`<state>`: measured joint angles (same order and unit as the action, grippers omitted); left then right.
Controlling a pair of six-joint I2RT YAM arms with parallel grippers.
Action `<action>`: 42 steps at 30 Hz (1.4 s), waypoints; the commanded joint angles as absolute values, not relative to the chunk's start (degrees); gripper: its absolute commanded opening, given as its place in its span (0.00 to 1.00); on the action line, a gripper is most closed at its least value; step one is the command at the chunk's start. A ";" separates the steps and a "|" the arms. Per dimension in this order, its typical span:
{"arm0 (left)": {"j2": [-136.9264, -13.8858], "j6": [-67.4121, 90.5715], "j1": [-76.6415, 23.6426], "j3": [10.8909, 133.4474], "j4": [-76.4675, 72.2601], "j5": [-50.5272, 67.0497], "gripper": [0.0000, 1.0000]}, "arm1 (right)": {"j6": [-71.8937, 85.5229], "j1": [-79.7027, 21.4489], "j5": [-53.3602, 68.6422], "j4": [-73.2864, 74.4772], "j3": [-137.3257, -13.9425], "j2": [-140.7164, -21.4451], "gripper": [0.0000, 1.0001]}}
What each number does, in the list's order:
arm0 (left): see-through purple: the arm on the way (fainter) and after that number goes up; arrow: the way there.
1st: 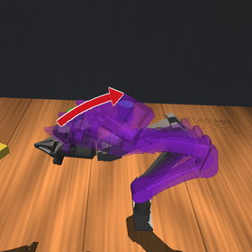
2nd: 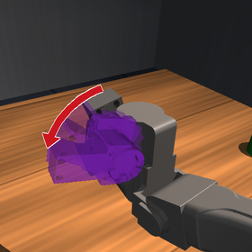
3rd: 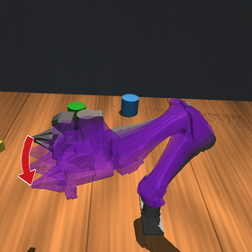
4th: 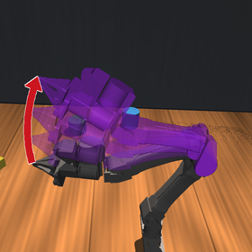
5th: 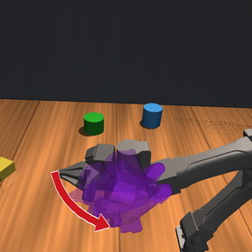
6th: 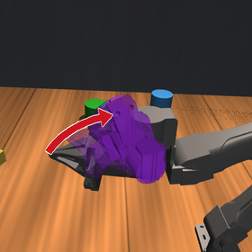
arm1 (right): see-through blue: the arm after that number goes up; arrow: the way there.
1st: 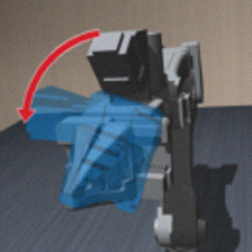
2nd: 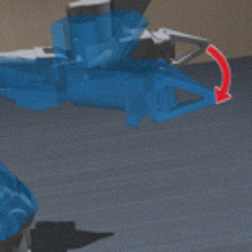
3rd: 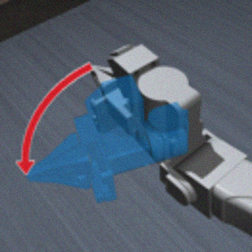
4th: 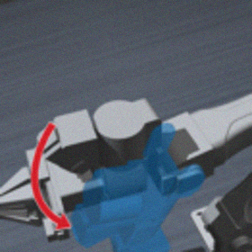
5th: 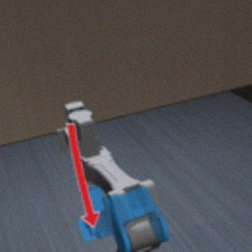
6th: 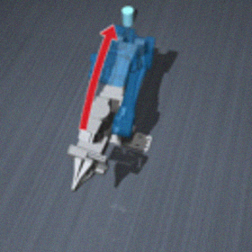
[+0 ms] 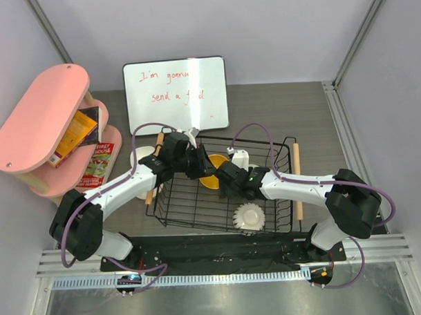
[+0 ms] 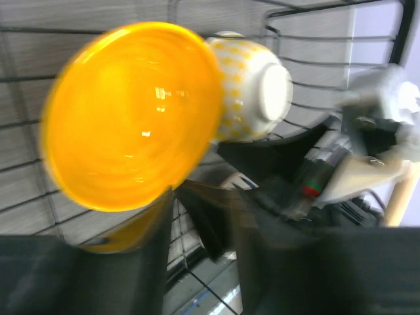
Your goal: Unload the bowls from the dish rack
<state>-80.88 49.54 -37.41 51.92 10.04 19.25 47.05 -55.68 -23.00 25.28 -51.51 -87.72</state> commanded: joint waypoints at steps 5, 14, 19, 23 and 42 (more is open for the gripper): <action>-80.51 47.73 -38.85 55.62 12.47 19.17 0.61 | 45.70 -54.41 -24.26 21.97 -51.68 -82.98 0.75; -84.54 41.75 -38.76 67.83 30.22 4.93 0.64 | 45.44 -54.23 -24.08 23.64 -52.56 -79.54 0.75; -87.36 41.83 -38.76 68.99 35.32 0.45 0.60 | 45.00 -54.14 -25.13 25.92 -52.82 -76.30 0.75; -88.06 41.75 -38.67 66.89 35.51 -3.86 0.58 | 45.17 -54.14 -26.10 27.42 -52.56 -72.96 0.75; -99.40 42.01 -38.67 66.62 27.61 -1.50 0.25 | 37.10 -41.41 -27.70 34.54 -54.84 -70.13 0.71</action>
